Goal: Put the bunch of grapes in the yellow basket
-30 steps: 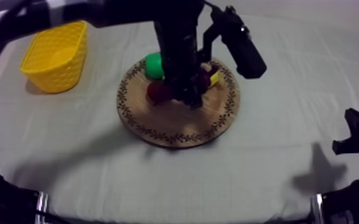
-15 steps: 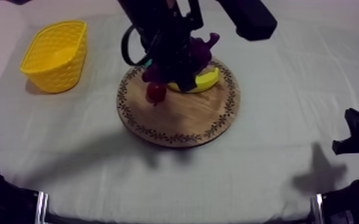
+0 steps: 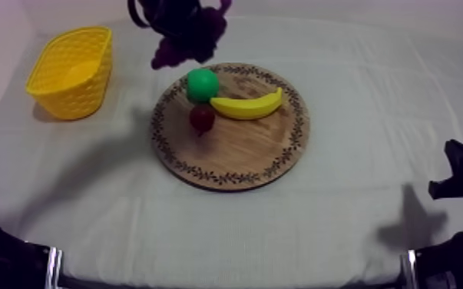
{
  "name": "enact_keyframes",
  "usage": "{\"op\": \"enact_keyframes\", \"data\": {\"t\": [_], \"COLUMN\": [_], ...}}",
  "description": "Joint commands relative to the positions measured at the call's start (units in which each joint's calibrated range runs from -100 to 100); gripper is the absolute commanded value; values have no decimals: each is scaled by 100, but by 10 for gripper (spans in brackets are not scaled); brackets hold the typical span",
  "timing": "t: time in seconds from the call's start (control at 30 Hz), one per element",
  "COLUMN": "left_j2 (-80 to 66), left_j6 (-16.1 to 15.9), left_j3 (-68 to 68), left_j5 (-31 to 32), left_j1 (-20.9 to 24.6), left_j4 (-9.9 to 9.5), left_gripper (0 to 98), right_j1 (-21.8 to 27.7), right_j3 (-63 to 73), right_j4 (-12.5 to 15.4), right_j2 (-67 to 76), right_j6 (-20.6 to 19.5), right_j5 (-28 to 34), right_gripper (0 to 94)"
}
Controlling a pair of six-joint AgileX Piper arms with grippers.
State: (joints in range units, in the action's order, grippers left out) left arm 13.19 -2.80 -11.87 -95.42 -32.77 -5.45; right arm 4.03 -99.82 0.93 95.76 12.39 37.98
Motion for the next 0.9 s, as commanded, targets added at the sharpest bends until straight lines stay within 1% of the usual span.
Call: {"op": "enact_keyframes", "data": {"t": [0.0, 0.47, 0.87], "left_j2": [-4, -135, -185], "left_j6": [-19, -44, 22], "left_j3": [-77, -199, -186], "left_j5": [3, 3, -4], "left_j1": [299, 1648, 2577], "left_j4": [6, 46, 19], "left_gripper": [451, 440, 404], "right_j1": [2, 2, 2], "right_j3": [4, 4, 4], "right_j4": [2, 2, 2], "right_j2": [0, 0, 0], "right_j6": [3, 4, 4], "right_j5": [0, 0, 0], "right_gripper": [3, 3, 3]}}
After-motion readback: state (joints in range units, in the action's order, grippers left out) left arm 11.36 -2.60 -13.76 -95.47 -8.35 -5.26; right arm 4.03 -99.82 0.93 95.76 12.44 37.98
